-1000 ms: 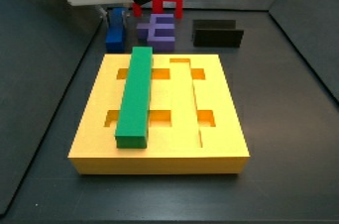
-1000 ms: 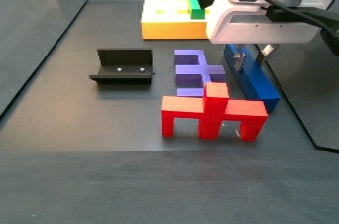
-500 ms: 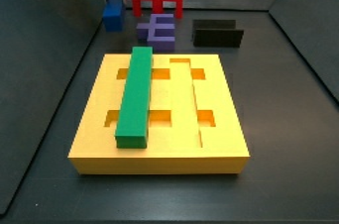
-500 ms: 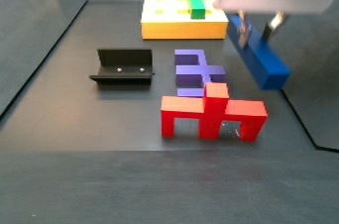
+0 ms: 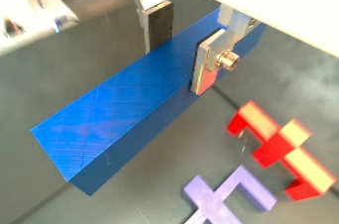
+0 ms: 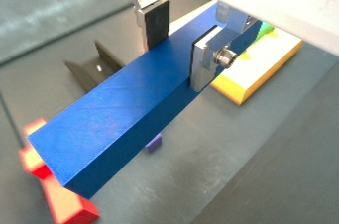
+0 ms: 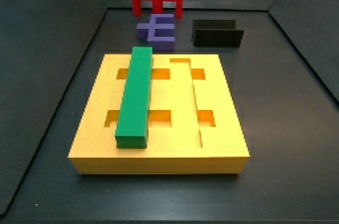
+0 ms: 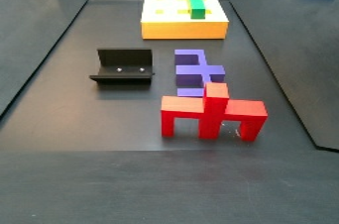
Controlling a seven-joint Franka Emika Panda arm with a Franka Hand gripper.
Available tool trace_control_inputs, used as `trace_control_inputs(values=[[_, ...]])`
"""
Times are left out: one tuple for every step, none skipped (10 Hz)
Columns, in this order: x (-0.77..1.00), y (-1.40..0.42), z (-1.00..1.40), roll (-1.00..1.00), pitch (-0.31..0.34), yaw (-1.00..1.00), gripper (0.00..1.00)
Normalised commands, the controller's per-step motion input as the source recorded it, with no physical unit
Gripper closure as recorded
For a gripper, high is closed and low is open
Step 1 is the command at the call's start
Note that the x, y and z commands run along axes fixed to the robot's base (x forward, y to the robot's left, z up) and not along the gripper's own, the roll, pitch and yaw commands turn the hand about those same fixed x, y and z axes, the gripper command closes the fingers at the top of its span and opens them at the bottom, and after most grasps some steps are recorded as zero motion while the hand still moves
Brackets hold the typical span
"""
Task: Pick up the blue object. Move up. Move to above the board. Insert the blue object.
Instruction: Move to above the board, then insert the blue object.
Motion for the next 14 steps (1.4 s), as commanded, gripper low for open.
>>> trace_control_inputs(values=[[0.01,0.00,0.47,0.01,0.066,0.00,1.00],[0.03,0.01,0.23,0.01,0.046,0.01,1.00],[0.73,-1.40,0.22,0.06,0.439,-0.47,1.00],[0.72,-1.40,0.20,0.05,0.450,-0.47,1.00],[0.77,-1.40,0.20,0.06,0.458,-0.19,1.00],[0.81,-1.40,0.20,-0.02,0.394,-0.09,1.00],[0.80,-1.40,0.21,0.00,0.298,-0.05,1.00],[0.79,-1.40,0.21,0.01,0.185,-0.01,1.00],[0.81,-1.40,0.22,0.00,0.149,0.00,1.00],[0.84,-1.40,0.22,0.01,0.143,0.00,1.00],[0.55,-0.83,0.14,0.04,0.165,0.01,1.00],[0.41,-0.57,0.10,0.07,0.172,0.01,1.00],[0.17,-0.22,0.06,0.04,0.102,0.01,1.00],[0.00,0.00,0.00,0.00,0.000,0.00,1.00]])
